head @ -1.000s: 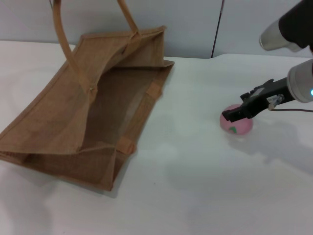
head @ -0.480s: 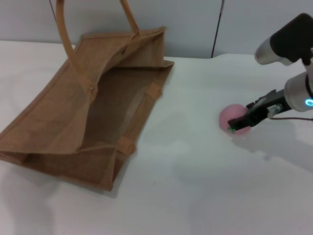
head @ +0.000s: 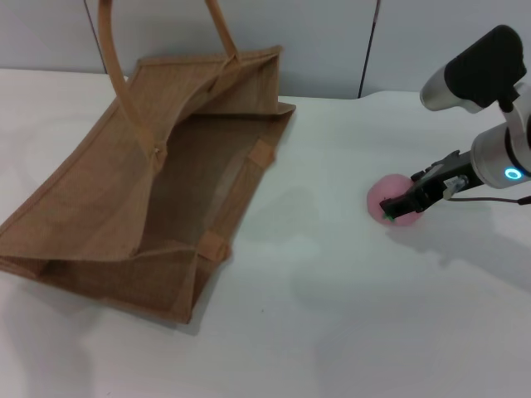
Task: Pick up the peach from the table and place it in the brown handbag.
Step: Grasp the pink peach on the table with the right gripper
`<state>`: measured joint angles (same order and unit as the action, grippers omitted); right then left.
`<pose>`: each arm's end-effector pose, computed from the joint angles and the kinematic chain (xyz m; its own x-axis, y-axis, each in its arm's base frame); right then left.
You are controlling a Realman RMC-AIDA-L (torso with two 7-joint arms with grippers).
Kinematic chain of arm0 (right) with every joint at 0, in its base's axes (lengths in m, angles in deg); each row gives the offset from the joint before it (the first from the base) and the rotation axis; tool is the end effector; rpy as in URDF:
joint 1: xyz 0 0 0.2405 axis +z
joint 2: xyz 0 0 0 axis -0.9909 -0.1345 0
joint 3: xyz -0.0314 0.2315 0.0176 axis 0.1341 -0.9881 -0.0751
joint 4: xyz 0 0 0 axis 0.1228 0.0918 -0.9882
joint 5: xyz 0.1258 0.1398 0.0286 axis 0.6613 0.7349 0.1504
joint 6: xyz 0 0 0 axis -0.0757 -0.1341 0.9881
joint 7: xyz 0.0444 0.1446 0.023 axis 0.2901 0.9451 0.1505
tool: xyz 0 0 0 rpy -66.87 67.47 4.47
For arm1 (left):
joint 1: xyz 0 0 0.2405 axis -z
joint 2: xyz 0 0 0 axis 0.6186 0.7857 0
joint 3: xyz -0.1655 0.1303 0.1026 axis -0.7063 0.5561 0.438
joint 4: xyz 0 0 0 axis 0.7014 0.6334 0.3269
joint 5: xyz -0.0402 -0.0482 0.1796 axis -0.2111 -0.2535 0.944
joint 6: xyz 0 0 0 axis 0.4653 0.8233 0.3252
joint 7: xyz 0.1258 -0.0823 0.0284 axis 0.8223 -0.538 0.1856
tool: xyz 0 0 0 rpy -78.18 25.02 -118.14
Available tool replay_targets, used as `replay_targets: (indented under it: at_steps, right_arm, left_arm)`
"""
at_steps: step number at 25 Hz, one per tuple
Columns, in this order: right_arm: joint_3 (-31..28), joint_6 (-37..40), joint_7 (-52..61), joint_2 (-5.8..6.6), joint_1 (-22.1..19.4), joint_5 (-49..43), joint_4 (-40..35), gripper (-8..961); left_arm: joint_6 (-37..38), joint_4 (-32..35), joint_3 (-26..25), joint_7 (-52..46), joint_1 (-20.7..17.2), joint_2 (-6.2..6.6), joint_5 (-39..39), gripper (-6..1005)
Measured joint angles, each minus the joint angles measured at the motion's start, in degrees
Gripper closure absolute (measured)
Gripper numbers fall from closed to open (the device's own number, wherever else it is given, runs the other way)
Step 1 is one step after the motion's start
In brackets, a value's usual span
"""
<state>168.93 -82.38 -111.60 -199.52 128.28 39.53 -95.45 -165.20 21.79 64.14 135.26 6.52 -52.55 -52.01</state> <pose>0.1926 0.3933 -0.0319 0.8030 -0.5887 0.0935 -0.4725 -0.7243 -0.5021 -0.1230 0.4035 0.1544 0.8976 0.3495 0.2687 0.4312 -0.5692 -0.7000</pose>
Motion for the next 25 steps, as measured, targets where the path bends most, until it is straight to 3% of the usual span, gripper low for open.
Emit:
replay_targets:
  at_steps: [10,16,18,25]
  right_arm:
    - [-0.5,0.3,0.2,0.45,0.8,-0.1,0.8,202]
    - [-0.3,0.2,0.0,0.46,1.4,-0.1,2.4,254]
    - [-0.1,0.3,-0.1,0.47,2.4,-0.1,4.1,370]
    - [-0.3,0.2,-0.1,0.33,4.0,-0.8,6.6,415]
  left_arm:
    - [0.0,0.1,0.0,-0.1,0.0,-0.05,-0.1,878]
    - [-0.1,0.1,0.0,-0.1,0.0,-0.05,-0.4,878]
    - [-0.1,0.2,0.0,-0.2,0.1,-0.05,-0.5,878]
    - [-0.1,0.2,0.0,-0.4,0.3,-0.05,-0.3,878]
